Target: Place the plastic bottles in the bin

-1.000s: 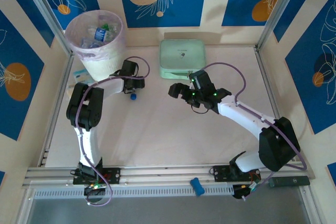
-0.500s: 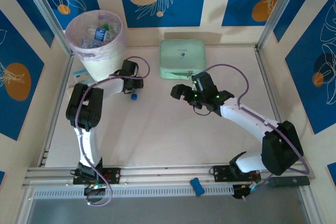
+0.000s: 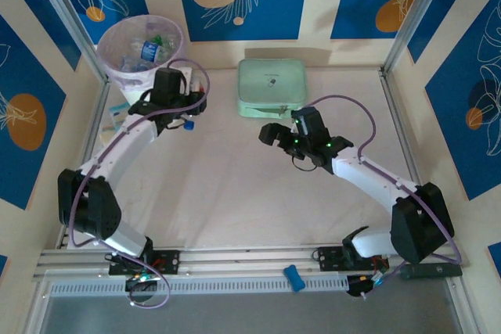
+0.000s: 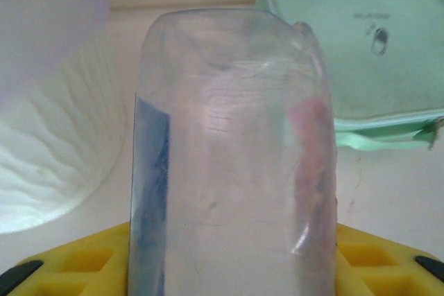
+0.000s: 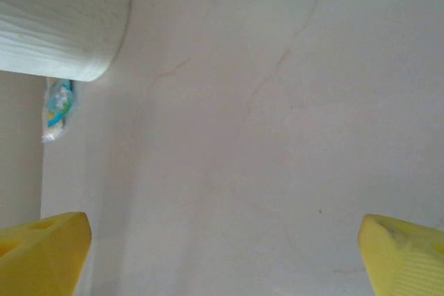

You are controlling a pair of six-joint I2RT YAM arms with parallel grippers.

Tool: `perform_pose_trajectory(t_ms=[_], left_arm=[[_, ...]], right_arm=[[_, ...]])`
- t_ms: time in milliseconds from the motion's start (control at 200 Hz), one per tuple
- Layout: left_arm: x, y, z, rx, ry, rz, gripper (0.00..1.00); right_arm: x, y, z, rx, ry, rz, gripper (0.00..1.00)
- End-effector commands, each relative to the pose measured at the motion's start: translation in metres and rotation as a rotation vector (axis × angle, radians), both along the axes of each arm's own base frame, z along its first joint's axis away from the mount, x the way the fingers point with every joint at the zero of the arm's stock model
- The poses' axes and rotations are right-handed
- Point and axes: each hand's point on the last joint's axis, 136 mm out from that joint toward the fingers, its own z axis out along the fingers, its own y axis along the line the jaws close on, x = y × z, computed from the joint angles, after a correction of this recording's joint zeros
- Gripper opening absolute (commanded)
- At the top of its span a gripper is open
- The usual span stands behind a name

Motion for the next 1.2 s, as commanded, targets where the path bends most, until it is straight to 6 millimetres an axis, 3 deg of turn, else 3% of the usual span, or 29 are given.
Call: perform_pose_trajectory(t_ms=[0, 280, 500, 690, 955, 1075, 1195], left_arm=[[-0.015, 0.003, 0.046, 0.064, -0.047, -0.072, 0.49], [0.0, 0.034, 0.146, 0.067, -0.208, -0.048, 0.46], [0.03, 0.082, 0.19, 0.044, -0.273, 0.047, 0.43], [0.064, 0.134, 0.202, 0.045, -0.307, 0.17, 0.43], [0.093, 0.223, 0.182, 0.08, -0.28, 0.374, 0.42], [0.097, 0.244, 0.176, 0.067, -0.276, 0.412, 0.4], [0.104, 0.244, 0.171, 0.059, -0.282, 0.384, 0.39]], right_arm=[[0.003, 0.006, 0.03, 0.039, -0.138, 0.066, 0.99], [0.001, 0.026, 0.095, 0.124, -0.384, 0.176, 0.99], [-0.011, 0.041, 0.131, 0.13, -0.509, 0.249, 0.99], [-0.024, 0.051, 0.143, 0.124, -0.567, 0.298, 0.99], [-0.032, 0.048, 0.135, 0.097, -0.559, 0.292, 0.99], [-0.033, 0.047, 0.125, 0.087, -0.529, 0.292, 0.99], [-0.033, 0.046, 0.115, 0.074, -0.501, 0.283, 0.99]])
